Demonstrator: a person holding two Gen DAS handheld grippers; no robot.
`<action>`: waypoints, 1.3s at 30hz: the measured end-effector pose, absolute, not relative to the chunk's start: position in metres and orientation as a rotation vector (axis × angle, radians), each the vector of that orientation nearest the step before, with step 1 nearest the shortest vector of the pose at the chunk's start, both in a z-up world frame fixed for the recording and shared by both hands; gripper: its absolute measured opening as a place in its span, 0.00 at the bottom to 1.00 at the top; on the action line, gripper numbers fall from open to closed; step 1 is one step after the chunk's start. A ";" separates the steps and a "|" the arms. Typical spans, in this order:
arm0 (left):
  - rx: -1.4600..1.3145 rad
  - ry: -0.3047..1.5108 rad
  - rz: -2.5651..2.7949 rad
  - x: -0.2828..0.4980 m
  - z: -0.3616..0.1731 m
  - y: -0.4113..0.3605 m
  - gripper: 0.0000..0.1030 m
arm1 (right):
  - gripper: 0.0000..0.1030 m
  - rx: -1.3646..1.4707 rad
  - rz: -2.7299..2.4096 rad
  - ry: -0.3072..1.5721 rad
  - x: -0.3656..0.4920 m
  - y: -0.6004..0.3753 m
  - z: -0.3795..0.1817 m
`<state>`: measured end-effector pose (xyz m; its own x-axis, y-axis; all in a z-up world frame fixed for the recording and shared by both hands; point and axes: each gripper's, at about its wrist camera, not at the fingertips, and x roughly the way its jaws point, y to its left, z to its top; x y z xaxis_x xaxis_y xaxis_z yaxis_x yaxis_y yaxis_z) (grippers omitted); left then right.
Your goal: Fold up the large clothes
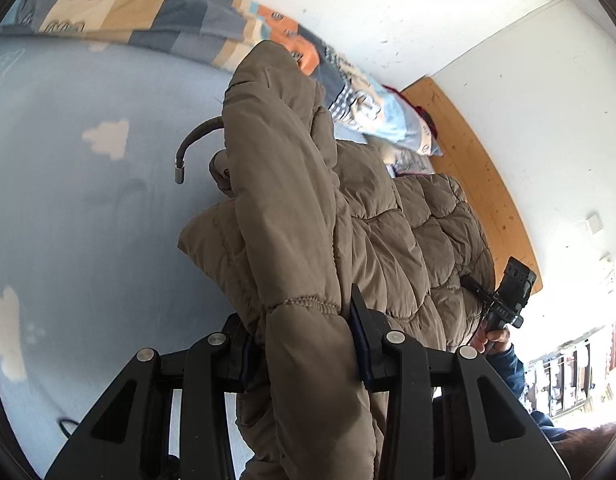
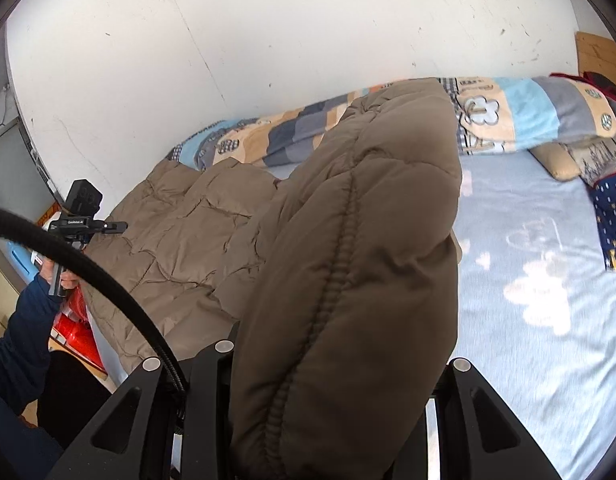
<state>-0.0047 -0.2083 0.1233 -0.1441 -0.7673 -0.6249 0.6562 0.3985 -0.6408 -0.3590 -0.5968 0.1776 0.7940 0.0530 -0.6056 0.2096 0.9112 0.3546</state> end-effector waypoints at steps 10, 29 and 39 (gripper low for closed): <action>-0.131 1.355 -1.121 0.013 0.050 -0.223 0.36 | 0.35 0.418 -0.146 0.832 -0.344 -0.595 0.122; -0.205 1.327 -0.907 0.013 0.049 -0.206 0.72 | 0.71 0.645 -0.367 0.983 -0.356 -0.625 0.072; -0.157 0.874 -0.768 -0.045 0.142 -0.170 0.75 | 0.71 0.687 -0.584 0.636 -0.418 -0.627 0.143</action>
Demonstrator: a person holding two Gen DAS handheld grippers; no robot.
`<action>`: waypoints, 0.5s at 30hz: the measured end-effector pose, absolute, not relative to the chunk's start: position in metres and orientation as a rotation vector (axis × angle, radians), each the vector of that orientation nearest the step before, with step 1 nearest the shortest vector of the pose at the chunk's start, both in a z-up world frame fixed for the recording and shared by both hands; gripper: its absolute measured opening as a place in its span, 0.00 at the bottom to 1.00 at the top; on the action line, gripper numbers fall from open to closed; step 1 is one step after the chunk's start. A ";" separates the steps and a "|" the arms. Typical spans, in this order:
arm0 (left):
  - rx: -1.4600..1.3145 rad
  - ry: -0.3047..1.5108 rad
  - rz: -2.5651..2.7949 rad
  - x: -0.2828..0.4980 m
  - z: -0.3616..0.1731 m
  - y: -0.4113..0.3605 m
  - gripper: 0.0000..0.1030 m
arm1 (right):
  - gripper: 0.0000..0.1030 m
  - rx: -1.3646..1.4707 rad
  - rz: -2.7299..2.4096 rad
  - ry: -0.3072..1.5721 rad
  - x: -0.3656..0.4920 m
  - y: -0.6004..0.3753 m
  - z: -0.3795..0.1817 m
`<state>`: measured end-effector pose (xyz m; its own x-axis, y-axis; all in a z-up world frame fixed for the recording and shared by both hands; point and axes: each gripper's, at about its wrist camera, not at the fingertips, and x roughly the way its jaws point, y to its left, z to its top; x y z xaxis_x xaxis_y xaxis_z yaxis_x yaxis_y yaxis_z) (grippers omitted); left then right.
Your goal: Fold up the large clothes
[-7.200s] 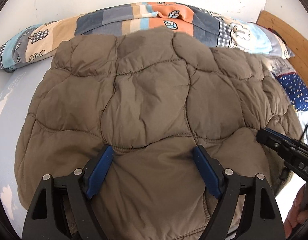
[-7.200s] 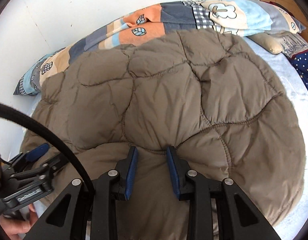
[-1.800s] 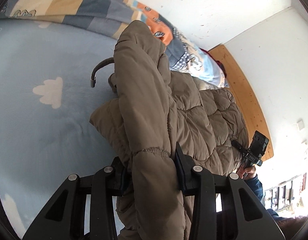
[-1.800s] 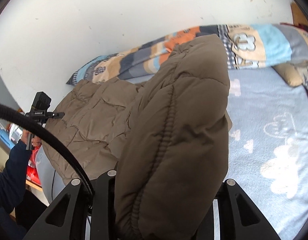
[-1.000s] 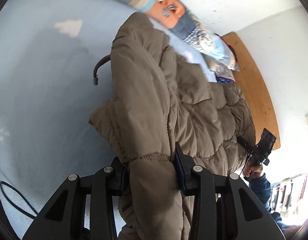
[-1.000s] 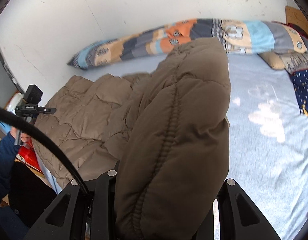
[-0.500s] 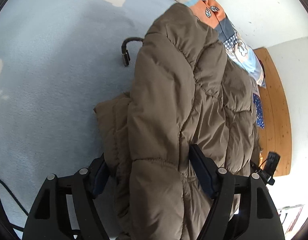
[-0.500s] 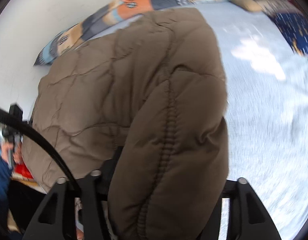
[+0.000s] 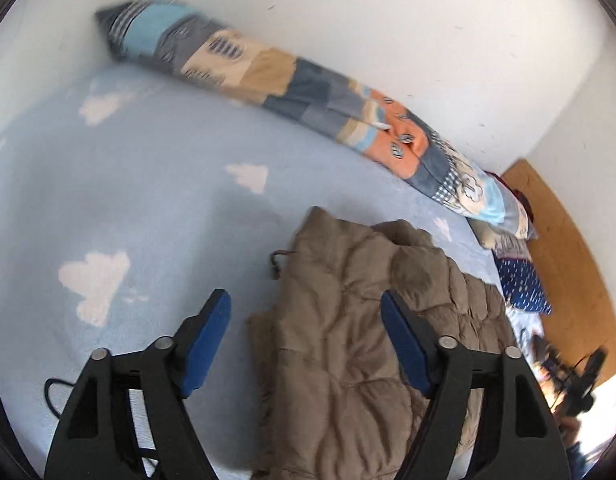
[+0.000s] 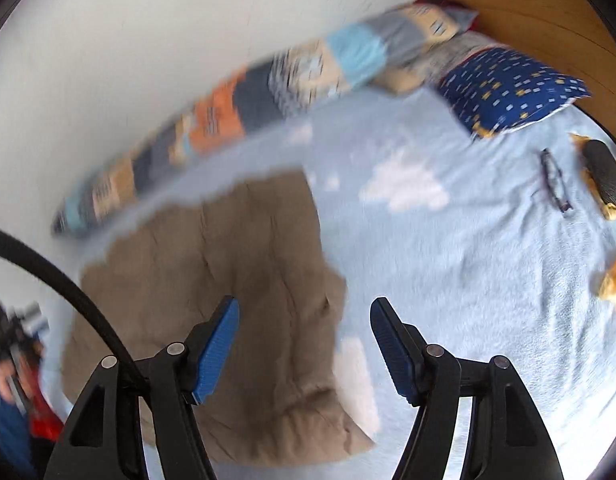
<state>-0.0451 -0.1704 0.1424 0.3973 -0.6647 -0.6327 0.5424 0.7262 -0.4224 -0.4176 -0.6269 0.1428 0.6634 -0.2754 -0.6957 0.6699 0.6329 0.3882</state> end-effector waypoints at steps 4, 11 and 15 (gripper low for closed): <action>-0.049 0.860 -0.819 -0.067 0.142 -0.216 0.77 | 0.66 0.685 -0.551 0.555 -0.402 -0.609 0.154; 0.143 0.972 -0.789 -0.069 0.105 -0.291 0.77 | 0.44 0.629 -0.543 0.711 -0.340 -0.595 0.128; 0.188 1.118 -0.709 -0.047 0.077 -0.309 0.77 | 0.42 0.648 -0.599 0.800 -0.329 -0.612 0.102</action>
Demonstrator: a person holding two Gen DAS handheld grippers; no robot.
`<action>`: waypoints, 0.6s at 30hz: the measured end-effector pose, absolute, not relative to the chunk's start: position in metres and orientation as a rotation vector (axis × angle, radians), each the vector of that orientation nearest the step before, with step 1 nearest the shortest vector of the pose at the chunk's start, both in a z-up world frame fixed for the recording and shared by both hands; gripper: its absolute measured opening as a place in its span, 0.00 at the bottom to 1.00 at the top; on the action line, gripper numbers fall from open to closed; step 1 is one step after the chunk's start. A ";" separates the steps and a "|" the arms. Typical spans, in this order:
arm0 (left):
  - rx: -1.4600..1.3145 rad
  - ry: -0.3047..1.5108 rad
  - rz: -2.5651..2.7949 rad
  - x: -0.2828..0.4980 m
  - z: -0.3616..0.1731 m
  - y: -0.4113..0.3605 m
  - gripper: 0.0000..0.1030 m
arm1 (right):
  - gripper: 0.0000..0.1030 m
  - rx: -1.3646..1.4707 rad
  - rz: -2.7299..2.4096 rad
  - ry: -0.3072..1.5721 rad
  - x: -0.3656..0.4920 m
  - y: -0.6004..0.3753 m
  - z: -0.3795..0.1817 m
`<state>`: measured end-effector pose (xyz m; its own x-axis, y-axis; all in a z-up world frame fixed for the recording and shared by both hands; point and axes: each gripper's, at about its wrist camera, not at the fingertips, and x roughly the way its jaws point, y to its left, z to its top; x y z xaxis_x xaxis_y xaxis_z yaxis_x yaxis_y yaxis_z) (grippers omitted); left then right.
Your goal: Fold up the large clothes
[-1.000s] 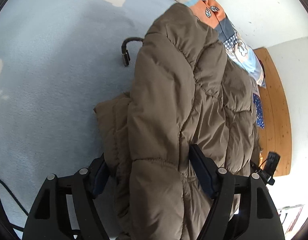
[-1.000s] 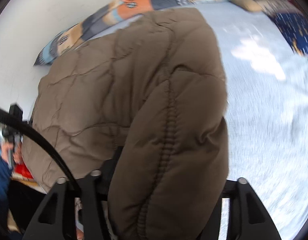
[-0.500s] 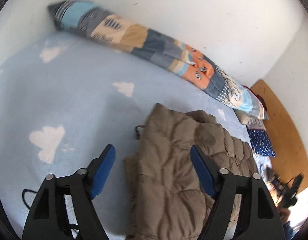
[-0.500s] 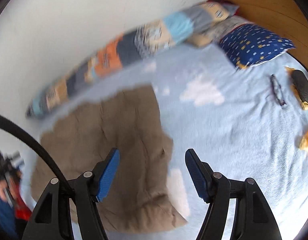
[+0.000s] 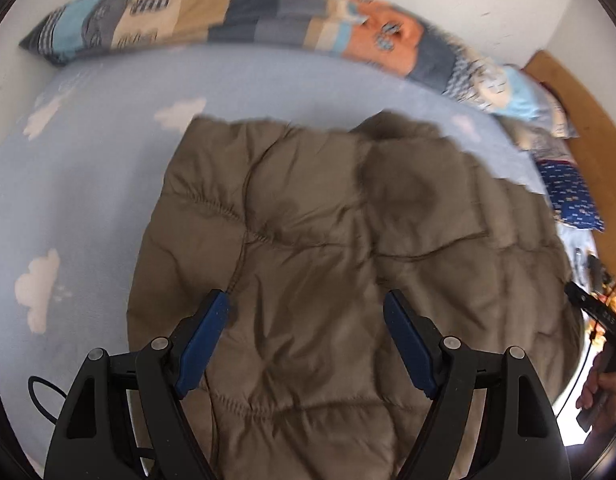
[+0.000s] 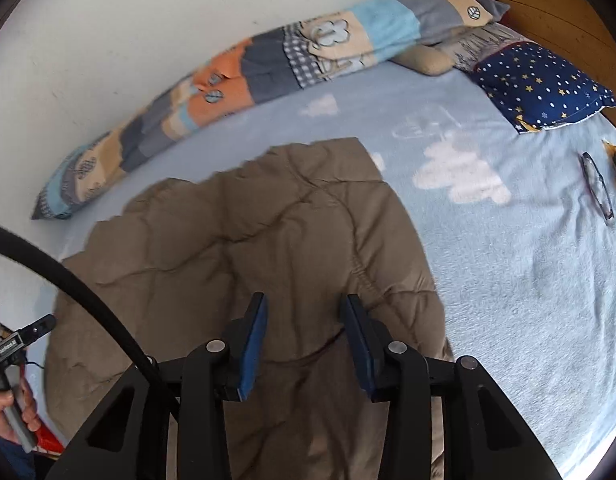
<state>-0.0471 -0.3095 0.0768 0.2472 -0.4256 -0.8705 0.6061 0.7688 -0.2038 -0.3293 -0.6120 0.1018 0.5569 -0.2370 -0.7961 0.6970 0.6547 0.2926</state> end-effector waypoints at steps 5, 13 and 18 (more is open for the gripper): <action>0.234 1.170 -0.641 -0.035 0.059 -0.323 0.77 | 0.41 0.657 -0.606 0.901 -0.318 -0.619 0.078; 0.206 1.232 -0.612 -0.021 0.044 -0.324 0.79 | 0.42 0.626 -0.618 0.974 -0.306 -0.620 0.066; 0.109 1.163 -0.651 -0.032 0.068 -0.311 0.79 | 0.42 0.545 -0.639 0.948 -0.308 -0.609 0.082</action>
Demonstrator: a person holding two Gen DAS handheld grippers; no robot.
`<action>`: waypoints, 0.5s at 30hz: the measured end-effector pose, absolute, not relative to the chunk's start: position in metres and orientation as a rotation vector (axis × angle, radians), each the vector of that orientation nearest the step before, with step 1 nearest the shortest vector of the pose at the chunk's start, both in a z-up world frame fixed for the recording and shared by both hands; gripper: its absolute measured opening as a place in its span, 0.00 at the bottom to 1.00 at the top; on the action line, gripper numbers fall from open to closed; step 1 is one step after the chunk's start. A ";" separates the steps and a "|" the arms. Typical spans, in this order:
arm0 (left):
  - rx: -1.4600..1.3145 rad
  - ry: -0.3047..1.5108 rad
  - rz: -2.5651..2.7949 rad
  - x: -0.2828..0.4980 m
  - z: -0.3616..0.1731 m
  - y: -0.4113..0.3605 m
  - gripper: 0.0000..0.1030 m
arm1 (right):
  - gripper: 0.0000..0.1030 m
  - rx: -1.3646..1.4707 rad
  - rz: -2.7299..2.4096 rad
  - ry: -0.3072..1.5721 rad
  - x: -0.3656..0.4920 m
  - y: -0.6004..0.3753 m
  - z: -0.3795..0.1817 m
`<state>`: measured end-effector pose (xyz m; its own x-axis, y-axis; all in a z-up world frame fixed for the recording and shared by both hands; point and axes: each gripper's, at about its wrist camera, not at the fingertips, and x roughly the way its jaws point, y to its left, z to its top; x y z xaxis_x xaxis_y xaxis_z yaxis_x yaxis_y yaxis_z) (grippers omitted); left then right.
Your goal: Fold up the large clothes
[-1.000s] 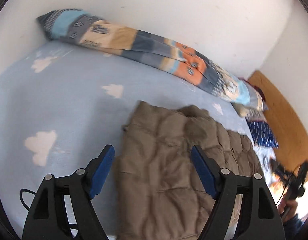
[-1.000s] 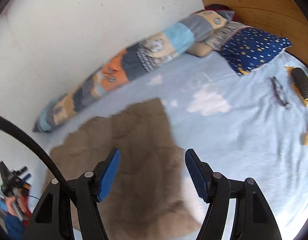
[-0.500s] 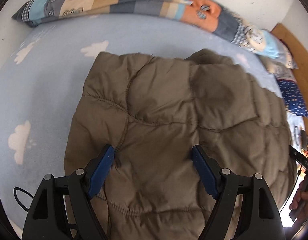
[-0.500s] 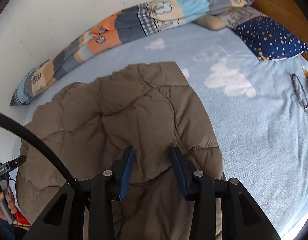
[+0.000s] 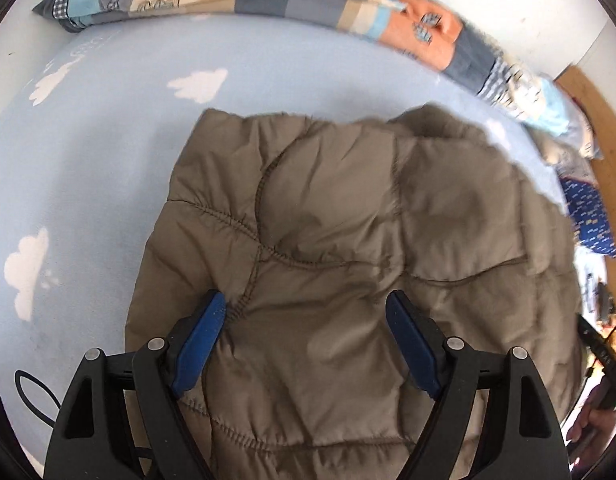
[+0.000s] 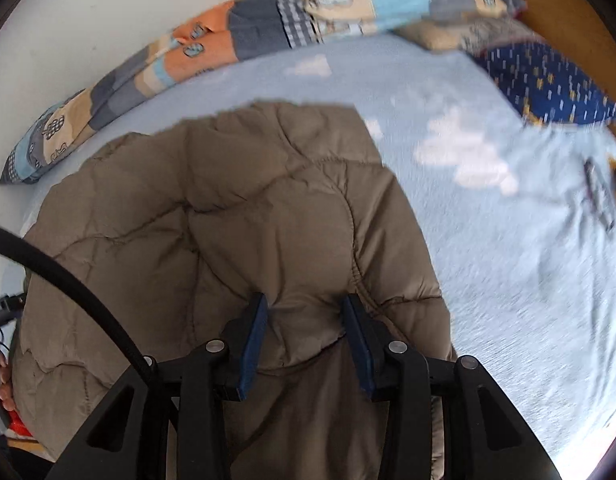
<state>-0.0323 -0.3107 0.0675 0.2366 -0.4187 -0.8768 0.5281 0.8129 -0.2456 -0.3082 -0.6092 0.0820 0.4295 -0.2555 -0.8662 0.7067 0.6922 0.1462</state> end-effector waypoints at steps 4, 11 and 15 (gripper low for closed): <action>0.069 1.072 -0.683 -0.051 0.097 -0.291 0.79 | 0.42 0.453 -0.623 0.891 -0.311 -0.584 0.105; 0.103 0.974 -0.710 -0.098 0.121 -0.270 0.79 | 0.42 0.395 -0.498 0.830 -0.311 -0.517 0.126; 0.109 0.999 -0.725 -0.128 0.113 -0.264 0.79 | 0.42 0.355 -0.448 0.819 -0.310 -0.474 0.130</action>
<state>-0.1285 -0.2643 0.1131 0.3302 -0.5058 -0.7970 0.6010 0.7637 -0.2356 -0.3103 -0.4743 0.1296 0.5995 -0.2436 -0.7624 0.5109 0.8497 0.1303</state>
